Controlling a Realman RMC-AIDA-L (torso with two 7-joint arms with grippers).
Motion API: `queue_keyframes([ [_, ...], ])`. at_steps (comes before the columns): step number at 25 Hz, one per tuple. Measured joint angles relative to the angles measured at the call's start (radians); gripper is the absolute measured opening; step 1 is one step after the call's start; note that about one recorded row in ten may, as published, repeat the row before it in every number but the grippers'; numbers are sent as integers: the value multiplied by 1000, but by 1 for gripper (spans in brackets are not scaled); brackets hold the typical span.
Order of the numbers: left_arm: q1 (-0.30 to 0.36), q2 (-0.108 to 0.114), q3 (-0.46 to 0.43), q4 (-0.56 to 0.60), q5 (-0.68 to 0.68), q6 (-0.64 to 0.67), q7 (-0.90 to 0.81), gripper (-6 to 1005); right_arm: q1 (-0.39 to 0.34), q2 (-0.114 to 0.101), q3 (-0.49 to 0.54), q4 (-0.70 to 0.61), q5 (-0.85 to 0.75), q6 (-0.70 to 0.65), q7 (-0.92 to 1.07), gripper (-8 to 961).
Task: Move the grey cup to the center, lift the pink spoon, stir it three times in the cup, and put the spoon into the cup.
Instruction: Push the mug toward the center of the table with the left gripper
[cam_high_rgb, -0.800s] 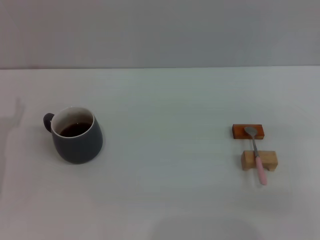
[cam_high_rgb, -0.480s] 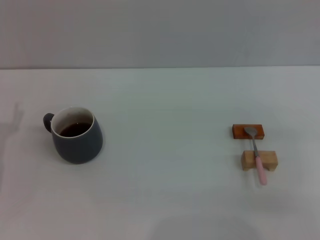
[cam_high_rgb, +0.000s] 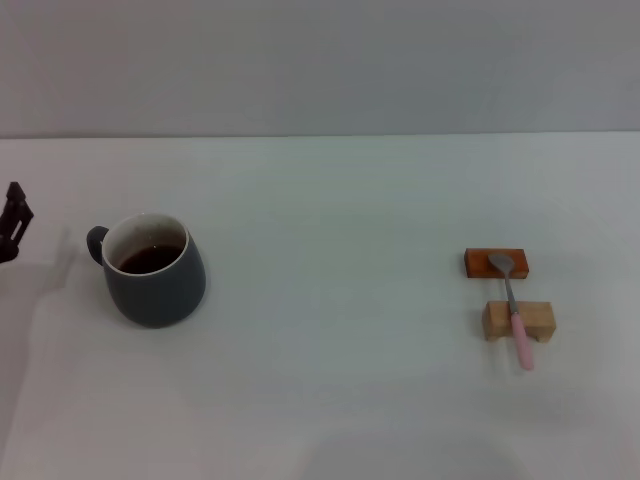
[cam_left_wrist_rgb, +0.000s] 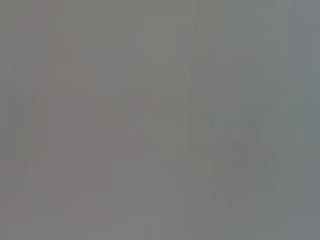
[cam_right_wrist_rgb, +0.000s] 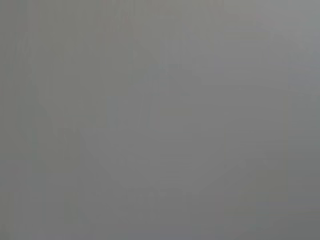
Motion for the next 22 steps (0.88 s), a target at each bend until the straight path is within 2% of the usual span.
queue_keyframes([
  [8, -12, -2, 25, -6, -1, -34, -5, 813, 44, -2, -14, -34, 2, -2, 1, 762],
  [22, -21, -2, 45, -11, -1, -67, 3, 806, 62, -2, -26, -32, 2, -2, 2, 762],
])
